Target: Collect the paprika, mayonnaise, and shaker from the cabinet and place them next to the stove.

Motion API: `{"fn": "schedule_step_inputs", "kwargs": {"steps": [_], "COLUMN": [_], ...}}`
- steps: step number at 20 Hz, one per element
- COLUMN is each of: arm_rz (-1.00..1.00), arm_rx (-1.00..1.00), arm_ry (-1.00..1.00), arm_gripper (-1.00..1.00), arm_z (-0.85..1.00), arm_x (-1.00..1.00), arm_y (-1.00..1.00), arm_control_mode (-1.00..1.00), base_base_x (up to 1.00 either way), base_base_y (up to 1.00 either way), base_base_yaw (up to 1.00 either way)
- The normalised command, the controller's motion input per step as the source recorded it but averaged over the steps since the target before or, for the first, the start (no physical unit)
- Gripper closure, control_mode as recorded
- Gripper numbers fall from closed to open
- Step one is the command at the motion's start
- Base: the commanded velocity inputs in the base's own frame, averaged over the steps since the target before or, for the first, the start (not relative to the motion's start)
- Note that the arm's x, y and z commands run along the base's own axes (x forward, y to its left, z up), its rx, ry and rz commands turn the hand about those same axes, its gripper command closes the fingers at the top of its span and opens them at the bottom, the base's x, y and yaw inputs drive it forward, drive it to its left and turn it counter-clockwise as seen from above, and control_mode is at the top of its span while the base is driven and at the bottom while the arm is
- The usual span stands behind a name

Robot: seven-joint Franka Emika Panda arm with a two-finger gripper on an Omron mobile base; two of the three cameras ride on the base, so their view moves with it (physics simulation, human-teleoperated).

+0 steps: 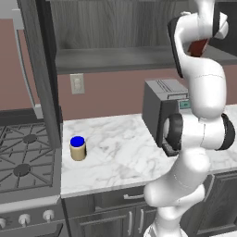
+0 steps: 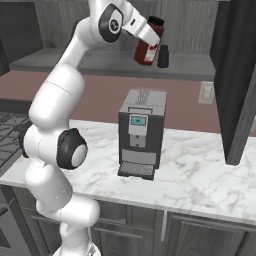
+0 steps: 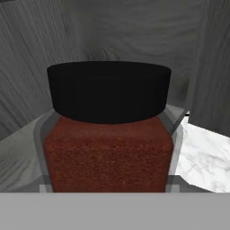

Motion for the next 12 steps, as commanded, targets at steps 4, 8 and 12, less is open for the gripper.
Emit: {"fn": "schedule_step_inputs", "kwargs": {"steps": [4, 8, 12], "arm_rz": [0.11, 0.24, 0.29], "arm_rx": [0.0, -0.01, -0.05], "arm_ry": [-0.06, 0.0, 0.0], "arm_gripper": [1.0, 1.0, 1.0], "arm_z": [-0.02, -0.21, -0.36], "arm_x": [-0.62, -0.63, -0.68], "arm_y": [0.02, 0.24, 0.48], "arm_control_mode": [-1.0, -1.0, -1.0], "base_base_x": [0.0, 0.0, 0.0], "base_base_y": [0.0, 0.0, 0.0], "base_base_yaw": [0.0, 0.0, 0.0]}}
